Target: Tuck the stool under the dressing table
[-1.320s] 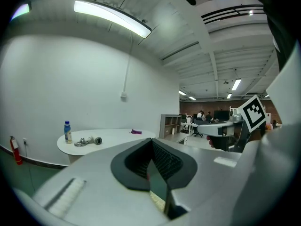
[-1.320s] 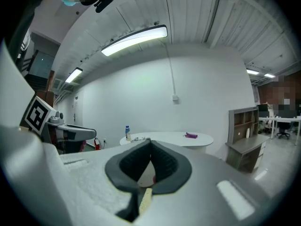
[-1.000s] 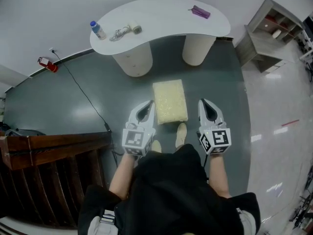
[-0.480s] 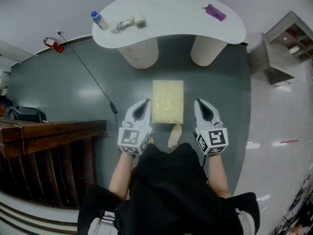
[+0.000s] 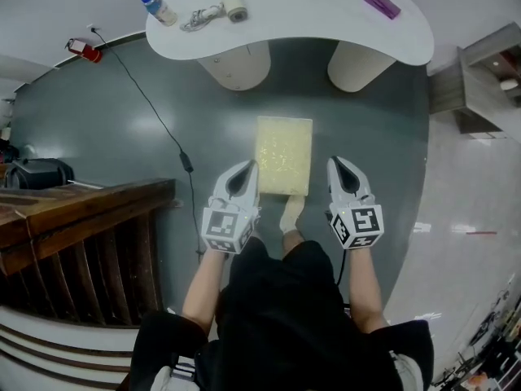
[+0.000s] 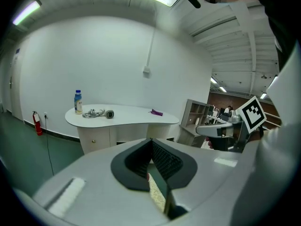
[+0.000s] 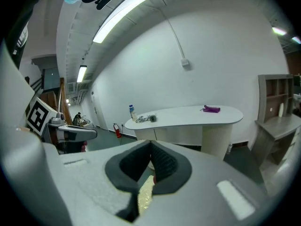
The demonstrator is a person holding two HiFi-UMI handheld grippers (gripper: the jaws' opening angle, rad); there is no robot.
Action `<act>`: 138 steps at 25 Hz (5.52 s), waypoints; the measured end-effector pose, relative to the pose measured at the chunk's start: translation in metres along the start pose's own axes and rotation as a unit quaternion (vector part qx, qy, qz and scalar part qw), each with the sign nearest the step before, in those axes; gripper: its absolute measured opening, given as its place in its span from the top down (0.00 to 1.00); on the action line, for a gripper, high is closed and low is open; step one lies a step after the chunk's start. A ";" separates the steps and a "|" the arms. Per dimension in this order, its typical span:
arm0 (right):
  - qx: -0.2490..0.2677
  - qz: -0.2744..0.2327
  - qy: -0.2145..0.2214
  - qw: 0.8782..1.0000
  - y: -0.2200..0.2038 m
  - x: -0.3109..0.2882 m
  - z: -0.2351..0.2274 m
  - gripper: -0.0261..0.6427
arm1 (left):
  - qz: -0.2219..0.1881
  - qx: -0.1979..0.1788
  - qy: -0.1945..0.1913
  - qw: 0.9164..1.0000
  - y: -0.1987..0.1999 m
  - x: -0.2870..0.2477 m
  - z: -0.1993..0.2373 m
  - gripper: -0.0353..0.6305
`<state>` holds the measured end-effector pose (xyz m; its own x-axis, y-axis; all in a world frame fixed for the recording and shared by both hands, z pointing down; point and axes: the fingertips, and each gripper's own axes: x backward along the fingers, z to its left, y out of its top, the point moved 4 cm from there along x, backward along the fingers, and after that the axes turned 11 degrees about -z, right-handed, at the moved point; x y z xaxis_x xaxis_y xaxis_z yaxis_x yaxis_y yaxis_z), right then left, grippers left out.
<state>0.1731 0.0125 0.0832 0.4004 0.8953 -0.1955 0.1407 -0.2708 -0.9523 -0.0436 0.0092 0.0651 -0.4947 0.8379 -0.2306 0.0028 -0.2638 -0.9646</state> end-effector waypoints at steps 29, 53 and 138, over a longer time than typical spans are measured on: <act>-0.032 0.110 -0.055 0.992 -0.294 -0.152 -0.070 0.96 | 0.130 0.051 -0.045 0.989 -0.299 -0.152 0.117 0.94; -0.060 0.150 -0.066 0.985 -0.477 -0.158 -0.103 0.96 | 0.191 0.074 -0.015 0.979 -0.481 -0.150 0.146 0.93; -0.269 0.058 -0.029 0.961 -0.565 -0.163 -0.136 0.52 | 0.114 0.250 -0.008 0.961 -0.582 -0.168 0.161 0.37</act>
<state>0.1511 -0.0285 0.6844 0.3930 0.8619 -0.3203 0.5519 -0.4997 -0.6676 -0.1027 -0.0549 0.6853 -0.5446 0.7246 -0.4224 -0.3035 -0.6398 -0.7061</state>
